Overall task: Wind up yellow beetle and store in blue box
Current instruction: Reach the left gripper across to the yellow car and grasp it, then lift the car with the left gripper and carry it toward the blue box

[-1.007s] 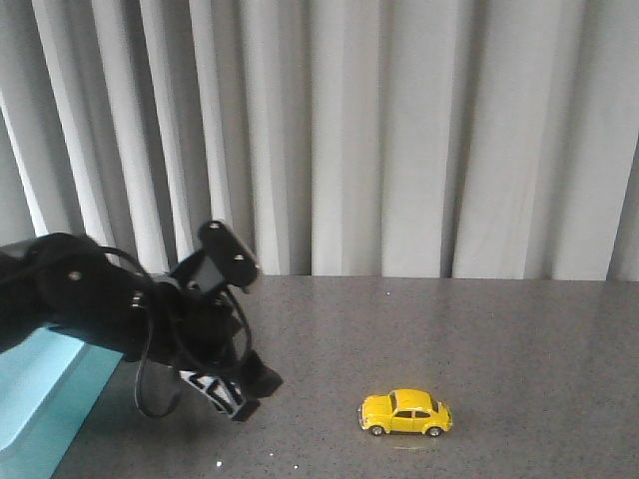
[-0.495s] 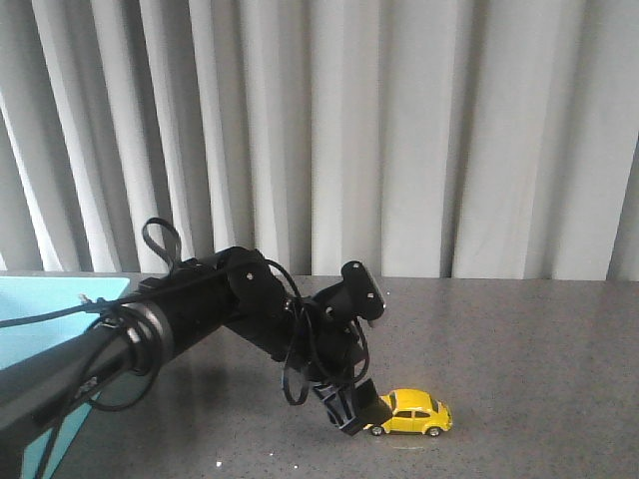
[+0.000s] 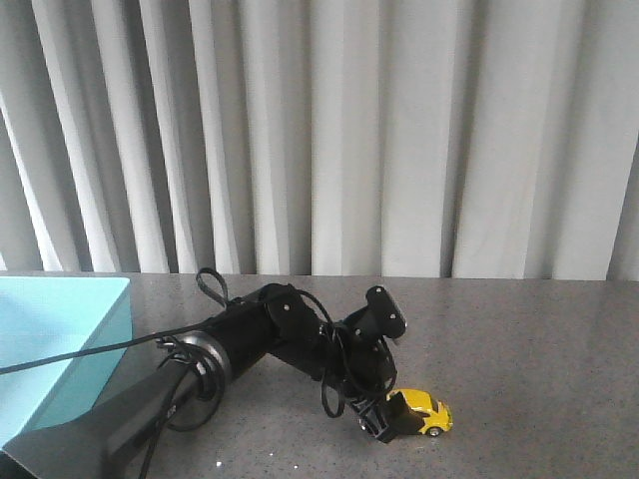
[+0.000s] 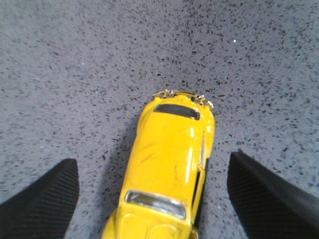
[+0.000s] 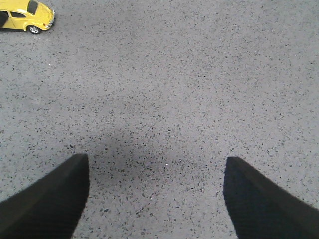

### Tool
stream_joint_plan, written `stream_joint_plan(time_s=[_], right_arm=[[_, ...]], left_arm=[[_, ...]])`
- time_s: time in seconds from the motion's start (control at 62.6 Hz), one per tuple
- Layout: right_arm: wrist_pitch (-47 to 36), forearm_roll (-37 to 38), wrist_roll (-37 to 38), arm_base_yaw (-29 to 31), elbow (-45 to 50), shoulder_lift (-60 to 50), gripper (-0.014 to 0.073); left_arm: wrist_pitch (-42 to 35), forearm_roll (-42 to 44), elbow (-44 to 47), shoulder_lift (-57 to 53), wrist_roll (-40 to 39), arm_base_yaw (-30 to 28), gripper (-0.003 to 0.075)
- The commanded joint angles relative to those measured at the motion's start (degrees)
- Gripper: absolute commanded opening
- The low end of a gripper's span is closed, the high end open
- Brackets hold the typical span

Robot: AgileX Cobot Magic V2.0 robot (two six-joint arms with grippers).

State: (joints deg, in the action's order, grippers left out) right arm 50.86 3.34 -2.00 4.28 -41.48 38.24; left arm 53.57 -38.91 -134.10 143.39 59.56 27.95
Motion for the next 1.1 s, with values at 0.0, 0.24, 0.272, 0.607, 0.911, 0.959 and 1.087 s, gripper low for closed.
stream_joint_plan(time_s=[0.0, 0.24, 0.272, 0.607, 0.911, 0.959, 1.087], right_arm=[[-3.2, 0.7, 0.1, -0.1, -1.3, 0.0, 0.054], [-3.2, 0.7, 0.1, -0.1, -1.3, 0.0, 0.054], [-3.2, 0.7, 0.1, -0.1, -1.3, 0.0, 0.054], [-3.2, 0.7, 0.1, -0.1, -1.3, 0.0, 0.054], [-3.2, 0.7, 0.1, -0.1, -1.3, 0.0, 0.054], [-3.2, 0.7, 0.1, -0.1, -1.3, 0.0, 0.054], [-3.2, 0.7, 0.1, -0.1, -1.3, 0.0, 0.054]], left_arm=[[-2.7, -4.2, -2.6, -2.1, 0.0, 0.2, 0.0594], [-0.5, -4.9, -2.6, -1.2, -0.1, 0.2, 0.0494], [-0.2, -4.9, -2.6, -1.4, -0.1, 0.2, 0.0458], [3.4, -4.3, -2.6, -5.9, -2.3, 0.1, 0.0311], [4.8, 9.5, -2.6, -16.0, -14.3, -0.3, 0.0311], [5.2, 13.4, -2.6, -17.9, -18.1, -0.9, 0.0311], [6.7, 22.3, -2.6, -22.9, -29.2, -4.0, 0.0311]])
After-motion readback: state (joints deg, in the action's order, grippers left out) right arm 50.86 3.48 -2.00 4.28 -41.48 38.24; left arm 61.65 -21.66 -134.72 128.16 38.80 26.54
